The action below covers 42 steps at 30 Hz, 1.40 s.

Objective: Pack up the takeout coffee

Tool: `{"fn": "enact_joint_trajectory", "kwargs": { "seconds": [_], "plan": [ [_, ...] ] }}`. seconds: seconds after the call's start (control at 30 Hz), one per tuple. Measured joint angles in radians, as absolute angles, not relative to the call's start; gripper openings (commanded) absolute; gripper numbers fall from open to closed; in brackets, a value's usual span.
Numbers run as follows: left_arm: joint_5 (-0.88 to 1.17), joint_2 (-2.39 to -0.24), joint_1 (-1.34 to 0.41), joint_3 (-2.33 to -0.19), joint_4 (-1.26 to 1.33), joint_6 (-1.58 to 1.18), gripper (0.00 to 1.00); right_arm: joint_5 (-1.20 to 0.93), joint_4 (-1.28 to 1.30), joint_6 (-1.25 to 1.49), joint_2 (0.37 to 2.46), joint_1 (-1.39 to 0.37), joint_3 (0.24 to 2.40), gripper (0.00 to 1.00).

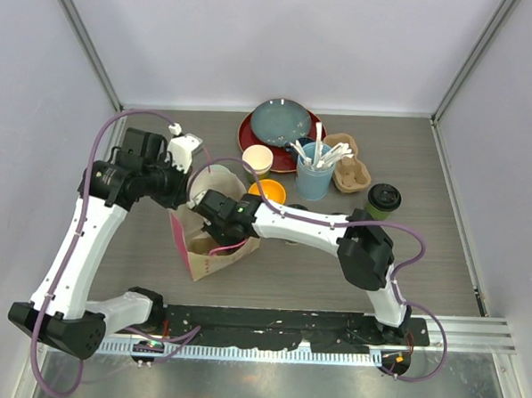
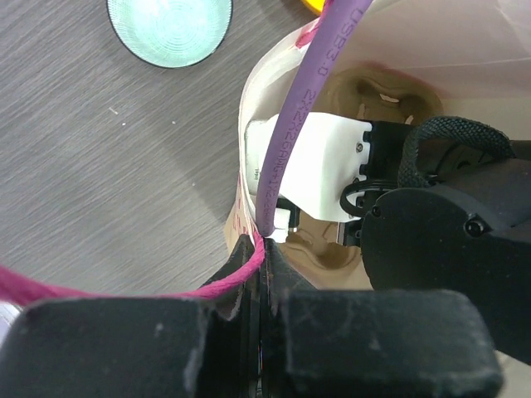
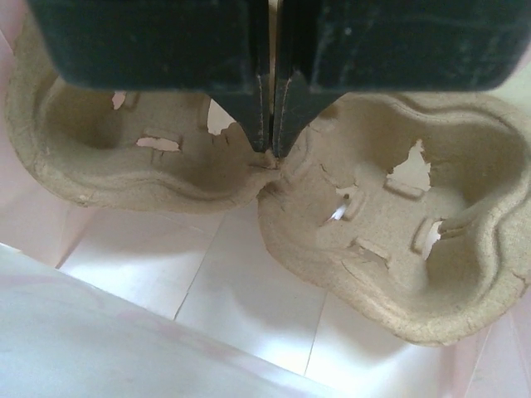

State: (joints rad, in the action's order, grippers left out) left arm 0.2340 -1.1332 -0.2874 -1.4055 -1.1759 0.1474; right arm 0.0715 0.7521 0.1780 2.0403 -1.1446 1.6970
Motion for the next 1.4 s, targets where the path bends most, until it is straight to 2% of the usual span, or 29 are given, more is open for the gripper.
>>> {"fn": "enact_joint_trajectory", "kwargs": {
  "seconds": [0.07,0.1,0.13,0.2,0.37,0.4,0.6,0.73,0.9,1.4],
  "plan": [
    [0.222,-1.136,-0.287,-1.405,-1.172,0.152,0.0,0.084,0.764,0.184,2.056,-1.145,1.718,0.18],
    [0.216,-1.136,-0.287,-1.404,-1.169,0.157,0.0,0.092,0.767,0.187,2.064,-1.144,1.728,0.31],
    [0.208,-1.136,-0.287,-1.404,-1.167,0.162,0.0,0.098,0.767,0.187,2.069,-1.144,1.734,0.36],
    [0.201,-1.136,-0.287,-1.403,-1.164,0.166,0.0,0.105,0.772,0.193,2.074,-1.144,1.738,0.43],
    [0.202,-1.134,-0.288,-1.388,-1.153,0.193,0.0,0.107,0.783,0.191,2.075,-1.143,1.738,0.52],
    [0.203,-1.134,-0.288,-1.387,-1.152,0.197,0.0,0.107,0.783,0.19,2.074,-1.143,1.738,0.57],
    [0.229,-1.121,-0.292,-1.387,-1.136,0.236,0.0,0.102,0.762,0.167,2.015,-1.146,1.699,0.66],
    [0.251,-1.115,-0.304,-1.385,-1.159,0.252,0.0,0.099,0.653,0.144,1.913,-1.145,1.63,0.68],
    [0.294,-1.112,-0.308,-1.388,-1.166,0.266,0.0,0.083,0.561,0.144,1.791,-1.136,1.59,0.69],
    [0.337,-1.123,-0.309,-1.399,-1.191,0.284,0.0,0.064,0.488,0.141,1.705,-1.135,1.524,0.69]
  ]
}}
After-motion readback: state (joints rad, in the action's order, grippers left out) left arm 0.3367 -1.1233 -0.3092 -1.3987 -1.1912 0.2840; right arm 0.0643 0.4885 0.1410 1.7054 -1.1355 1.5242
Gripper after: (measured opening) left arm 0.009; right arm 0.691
